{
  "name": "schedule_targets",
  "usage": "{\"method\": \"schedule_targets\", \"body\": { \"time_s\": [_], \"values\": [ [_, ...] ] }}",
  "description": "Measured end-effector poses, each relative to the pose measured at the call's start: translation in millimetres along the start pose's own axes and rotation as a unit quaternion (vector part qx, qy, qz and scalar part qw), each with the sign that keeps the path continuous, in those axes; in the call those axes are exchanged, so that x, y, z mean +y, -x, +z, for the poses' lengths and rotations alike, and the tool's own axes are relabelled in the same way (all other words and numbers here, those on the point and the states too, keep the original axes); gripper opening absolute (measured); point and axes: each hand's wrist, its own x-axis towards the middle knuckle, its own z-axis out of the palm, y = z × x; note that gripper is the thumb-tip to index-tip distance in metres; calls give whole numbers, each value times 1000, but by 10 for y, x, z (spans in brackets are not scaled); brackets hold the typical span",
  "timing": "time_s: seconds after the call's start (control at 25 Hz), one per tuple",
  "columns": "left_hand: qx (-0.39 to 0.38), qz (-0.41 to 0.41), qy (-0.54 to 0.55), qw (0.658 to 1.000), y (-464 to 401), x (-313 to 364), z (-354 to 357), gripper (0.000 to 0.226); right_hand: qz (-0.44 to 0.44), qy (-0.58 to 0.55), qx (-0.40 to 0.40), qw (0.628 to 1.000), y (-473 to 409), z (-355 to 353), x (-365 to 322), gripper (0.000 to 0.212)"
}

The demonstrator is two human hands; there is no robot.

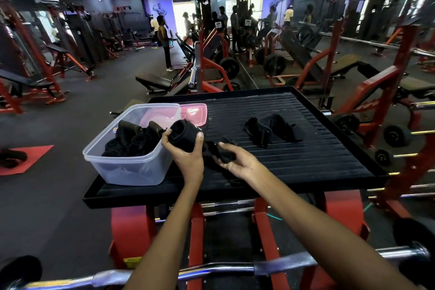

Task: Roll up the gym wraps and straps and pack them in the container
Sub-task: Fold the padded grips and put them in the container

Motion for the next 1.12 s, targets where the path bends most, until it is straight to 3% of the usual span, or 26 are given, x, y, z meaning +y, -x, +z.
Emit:
{"method": "schedule_targets", "body": {
  "time_s": [0.12, 0.2, 0.4, 0.68, 0.88, 1.12],
  "values": [
    [-65, -15, -67, 996, 0, -38, 17, 88, -95, 14, 44, 994, -68, -126, -102, 9],
    [-118, 8, -135, 984, 8, -72, 36, 89, -177, 84, 69, 978, -92, -186, -166, 11],
    [-230, -1, -278, 933, 39, -49, 61, 69, -323, 244, 67, 912, -175, -288, -198, 24],
    [-327, -13, -371, 869, 55, -95, 85, 62, -380, 388, 139, 828, -193, -306, -139, 38],
    [-355, 20, -443, 823, 55, -104, 74, 60, -413, 500, 97, 755, -164, -315, -97, 50],
    [-363, 10, -450, 816, 27, -136, 63, 95, -449, 561, 31, 695, -96, -252, -57, 51]
  ]
}}
